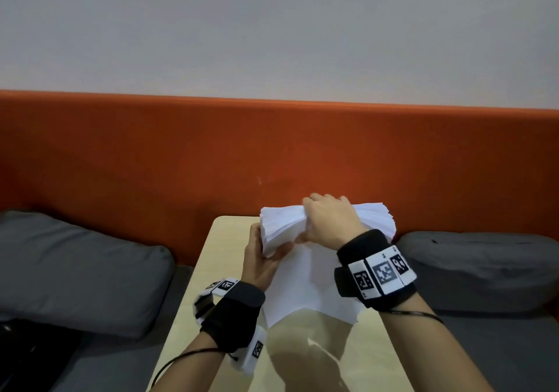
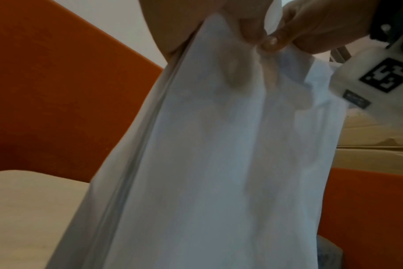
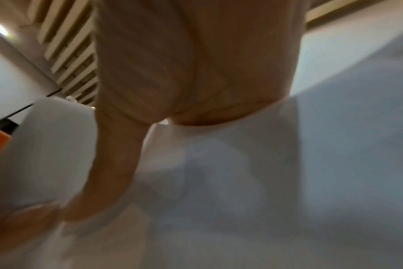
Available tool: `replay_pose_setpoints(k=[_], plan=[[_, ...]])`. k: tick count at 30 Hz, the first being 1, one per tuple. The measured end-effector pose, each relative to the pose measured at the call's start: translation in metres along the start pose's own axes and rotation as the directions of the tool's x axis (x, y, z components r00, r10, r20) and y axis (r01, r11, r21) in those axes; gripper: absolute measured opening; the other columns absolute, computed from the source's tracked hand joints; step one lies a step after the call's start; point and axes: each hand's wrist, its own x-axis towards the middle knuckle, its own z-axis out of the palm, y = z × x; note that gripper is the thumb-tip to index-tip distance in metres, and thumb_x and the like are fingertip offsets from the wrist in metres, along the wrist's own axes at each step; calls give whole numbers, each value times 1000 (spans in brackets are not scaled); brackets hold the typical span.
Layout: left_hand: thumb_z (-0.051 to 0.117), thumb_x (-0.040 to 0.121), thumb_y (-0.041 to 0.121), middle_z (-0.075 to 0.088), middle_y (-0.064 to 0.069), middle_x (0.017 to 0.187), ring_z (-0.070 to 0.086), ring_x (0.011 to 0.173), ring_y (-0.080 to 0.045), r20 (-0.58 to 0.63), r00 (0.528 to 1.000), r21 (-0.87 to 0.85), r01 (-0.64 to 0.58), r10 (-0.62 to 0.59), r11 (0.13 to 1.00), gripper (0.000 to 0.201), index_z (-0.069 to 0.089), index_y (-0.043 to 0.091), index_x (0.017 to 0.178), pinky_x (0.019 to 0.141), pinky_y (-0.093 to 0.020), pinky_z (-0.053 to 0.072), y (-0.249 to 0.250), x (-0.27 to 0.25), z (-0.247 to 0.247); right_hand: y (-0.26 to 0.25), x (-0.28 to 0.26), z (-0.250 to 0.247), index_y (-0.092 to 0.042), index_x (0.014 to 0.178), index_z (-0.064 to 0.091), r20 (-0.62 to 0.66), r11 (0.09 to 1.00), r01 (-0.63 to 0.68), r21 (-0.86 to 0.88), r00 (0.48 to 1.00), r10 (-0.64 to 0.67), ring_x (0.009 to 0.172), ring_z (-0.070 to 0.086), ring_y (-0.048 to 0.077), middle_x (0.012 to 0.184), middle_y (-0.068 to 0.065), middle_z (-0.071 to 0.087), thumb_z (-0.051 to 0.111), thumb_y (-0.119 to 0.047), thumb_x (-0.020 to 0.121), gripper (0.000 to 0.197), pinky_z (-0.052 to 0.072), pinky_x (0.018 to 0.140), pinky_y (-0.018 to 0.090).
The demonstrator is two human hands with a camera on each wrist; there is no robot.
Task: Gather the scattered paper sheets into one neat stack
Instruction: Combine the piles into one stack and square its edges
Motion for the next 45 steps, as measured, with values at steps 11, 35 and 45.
replay_pose_setpoints(k=[11,35,45], plan=[[80,48,39,67,-4,84,57,79,-16,-15,985,232,168,-169,958,46,63,18,86,72,-40,52,-33,-9,-30,39,-41,-24,-23,77,57,-286,965,18,261,956,60,81,60,28,66,-2,58,72,-47,73,29,32,60,28],[74,67,-14,60,-3,86,59,68,16,-72,991,117,123,-115,985,36,55,1,94,61,-3,44,-42,-10,-39,74,-98,129,-24,89,58,-14,67,-37,997,779,627,72,63,-6,88,-9,62,80,1,65,41,46,57,3],[76,64,-13,63,5,89,60,72,15,-43,986,191,164,-158,968,40,60,14,89,68,-5,47,-54,1,-45,81,-65,85,-23,101,66,-263,778,-219,590,858,441,88,63,14,91,-8,69,78,-25,73,31,50,80,36]])
